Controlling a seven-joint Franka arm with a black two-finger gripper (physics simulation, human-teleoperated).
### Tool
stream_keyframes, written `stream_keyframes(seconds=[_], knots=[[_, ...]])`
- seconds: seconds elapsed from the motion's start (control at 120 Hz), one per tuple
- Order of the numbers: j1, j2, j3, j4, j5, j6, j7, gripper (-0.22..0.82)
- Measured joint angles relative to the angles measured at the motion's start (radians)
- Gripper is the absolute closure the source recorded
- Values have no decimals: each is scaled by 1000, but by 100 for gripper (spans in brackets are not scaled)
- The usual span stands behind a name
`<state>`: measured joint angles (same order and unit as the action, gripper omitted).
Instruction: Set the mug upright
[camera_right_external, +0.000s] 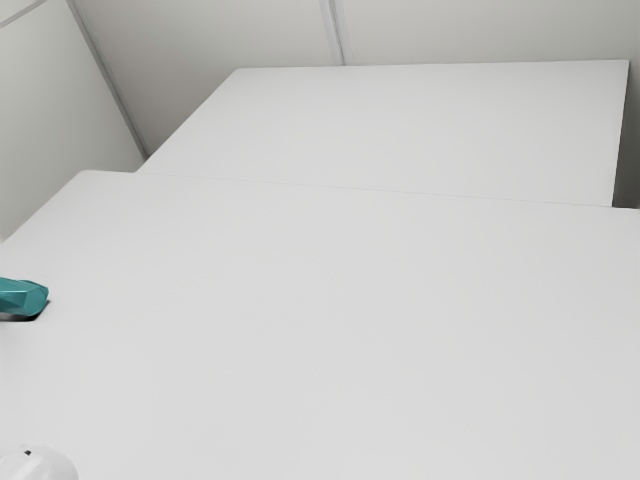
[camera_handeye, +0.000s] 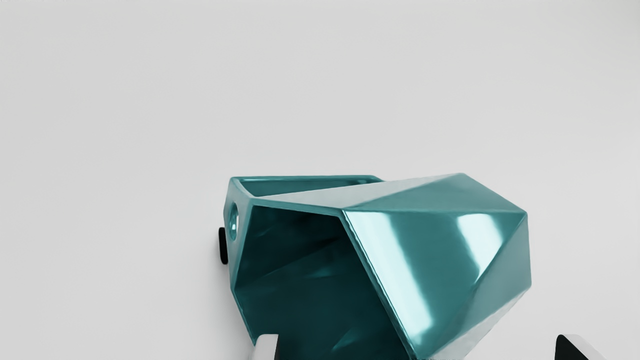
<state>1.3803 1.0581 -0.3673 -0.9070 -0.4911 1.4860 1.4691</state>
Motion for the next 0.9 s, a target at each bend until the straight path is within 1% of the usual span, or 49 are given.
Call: stream_keyframes(seconds=[0.467,0.717,0.9], knots=[[6,21,4,19,-56,-86,25,0],[17,71,1,62,-67,-101,33,0],[19,84,-6,74,-69,-116,37,0]])
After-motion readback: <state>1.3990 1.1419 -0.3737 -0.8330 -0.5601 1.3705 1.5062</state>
